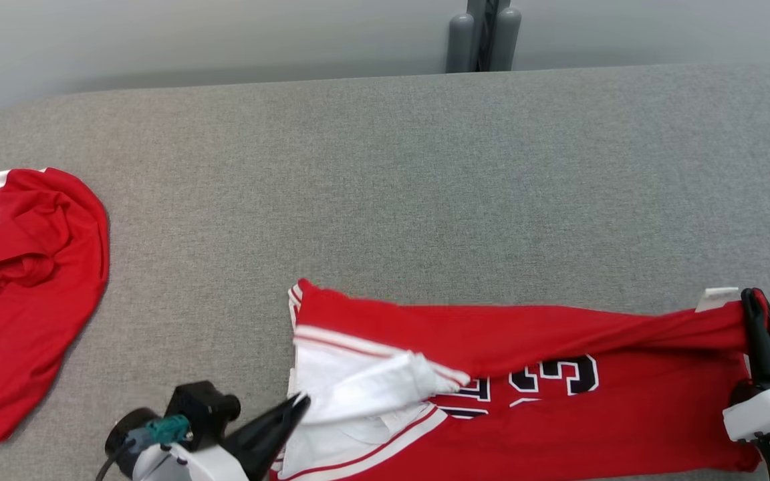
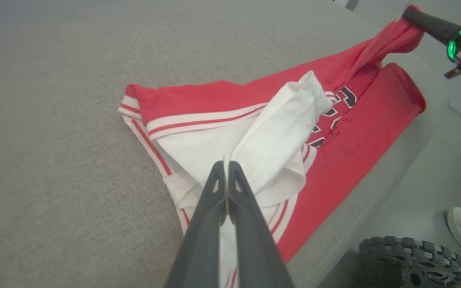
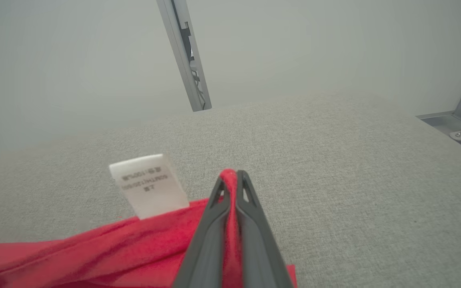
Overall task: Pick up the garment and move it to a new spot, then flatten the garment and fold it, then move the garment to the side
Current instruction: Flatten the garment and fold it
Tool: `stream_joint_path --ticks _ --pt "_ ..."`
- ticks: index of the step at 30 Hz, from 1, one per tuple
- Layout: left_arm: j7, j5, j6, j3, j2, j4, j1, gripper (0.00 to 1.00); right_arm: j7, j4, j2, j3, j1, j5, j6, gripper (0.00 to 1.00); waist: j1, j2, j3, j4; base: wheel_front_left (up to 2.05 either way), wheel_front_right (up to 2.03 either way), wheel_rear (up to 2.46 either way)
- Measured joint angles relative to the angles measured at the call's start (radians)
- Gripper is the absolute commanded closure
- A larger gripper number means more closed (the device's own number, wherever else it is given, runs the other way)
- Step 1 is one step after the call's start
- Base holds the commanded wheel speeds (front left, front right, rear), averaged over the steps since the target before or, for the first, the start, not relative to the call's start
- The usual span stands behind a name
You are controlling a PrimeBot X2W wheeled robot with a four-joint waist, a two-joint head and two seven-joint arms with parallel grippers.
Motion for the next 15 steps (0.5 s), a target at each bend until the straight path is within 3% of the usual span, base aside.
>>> stream_joint_path --ticks 15 --pt "0.089 -0.043 -0.005 -0.027 0.061 -0.073 0.038 1.00 0.006 0.018 -0.012 0.001 0.040 0.025 0.000 1.00 0.0000 0.0000 -0.015 -0.009 0.00 0.00 0.00"
